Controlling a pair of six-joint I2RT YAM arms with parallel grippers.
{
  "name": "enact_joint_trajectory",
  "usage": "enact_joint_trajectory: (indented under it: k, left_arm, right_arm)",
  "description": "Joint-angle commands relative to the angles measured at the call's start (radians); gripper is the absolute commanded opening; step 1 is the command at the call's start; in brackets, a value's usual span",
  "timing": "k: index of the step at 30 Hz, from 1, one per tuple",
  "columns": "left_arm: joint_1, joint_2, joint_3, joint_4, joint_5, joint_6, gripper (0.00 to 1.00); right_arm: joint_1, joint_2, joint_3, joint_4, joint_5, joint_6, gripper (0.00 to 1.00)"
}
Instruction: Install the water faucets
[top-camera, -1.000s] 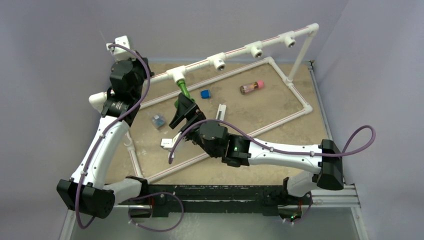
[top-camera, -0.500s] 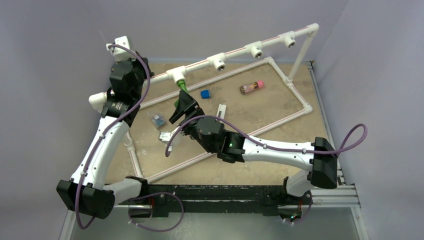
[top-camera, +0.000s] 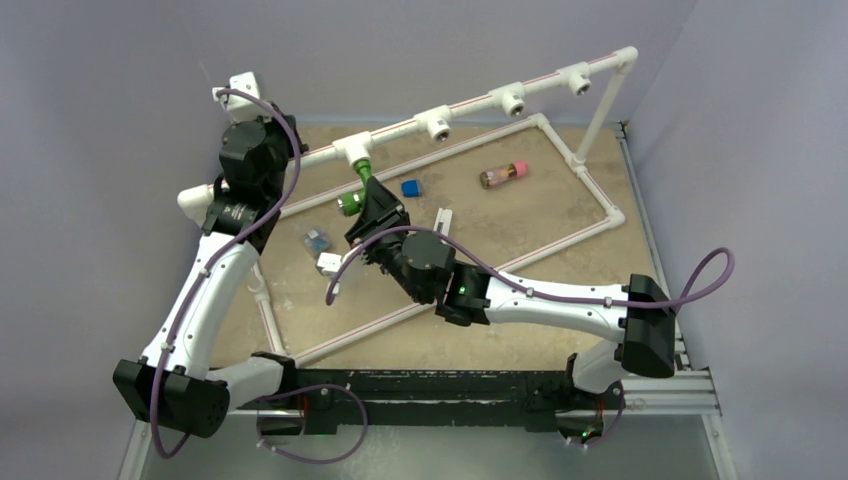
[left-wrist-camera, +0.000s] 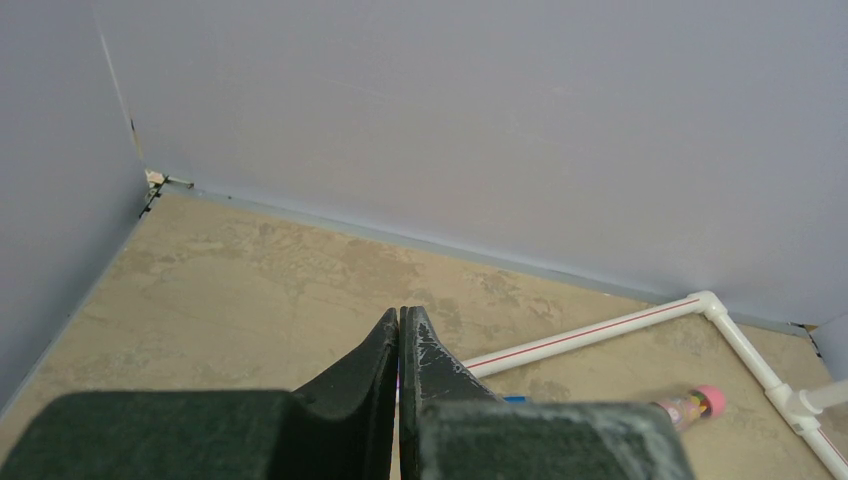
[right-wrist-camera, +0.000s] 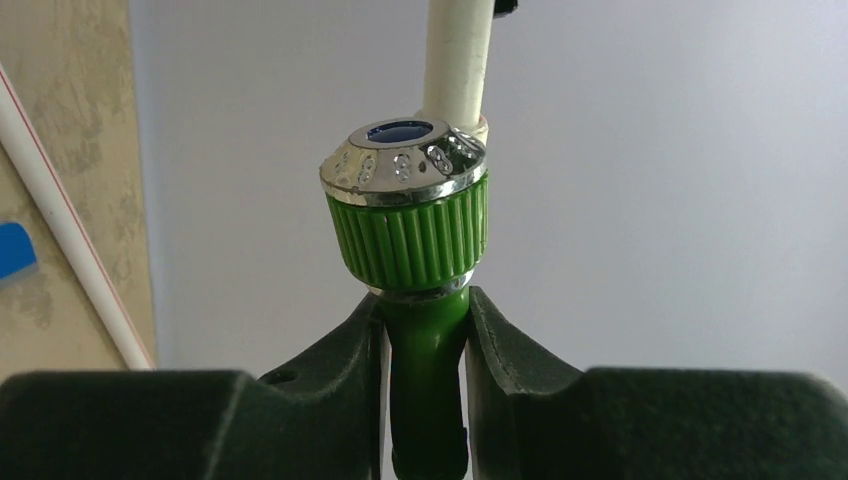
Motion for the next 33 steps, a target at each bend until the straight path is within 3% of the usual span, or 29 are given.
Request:
enact_joint_trajectory:
  k: [1, 8, 18, 26, 33]
  left_arm:
    - [-0.031, 0.018, -0.054, -0.212, 0.053, -0.005, 0.0]
    - [-0.031, 0.015, -0.05, -0.216, 0.046, -0.002, 0.0]
    - [-0.031, 0.014, -0.054, -0.212, 0.042, -0.002, 0.0]
    - [-0.031, -0.001, -0.061, -0.21, 0.039, 0.004, 0.0]
    - [-0.031, -0.005, -0.067, -0.207, 0.052, 0.001, 0.0]
  right_arm:
    - [-0.007, 0.005, 0.003, 0.11, 0.032, 0.17, 0.0]
    - [0.0, 0.018, 0.03, 0.217, -0.002, 0.596, 0.0]
    - [-0.001, 0.001, -0.019, 0.392, -0.11, 1.563, 0.0]
    - [-0.014, -0.004, -0.14, 0.638, -0.038, 2.159, 0.0]
    - [-0.036, -0.015, -0.213, 0.662, 0.007, 2.648, 0.0]
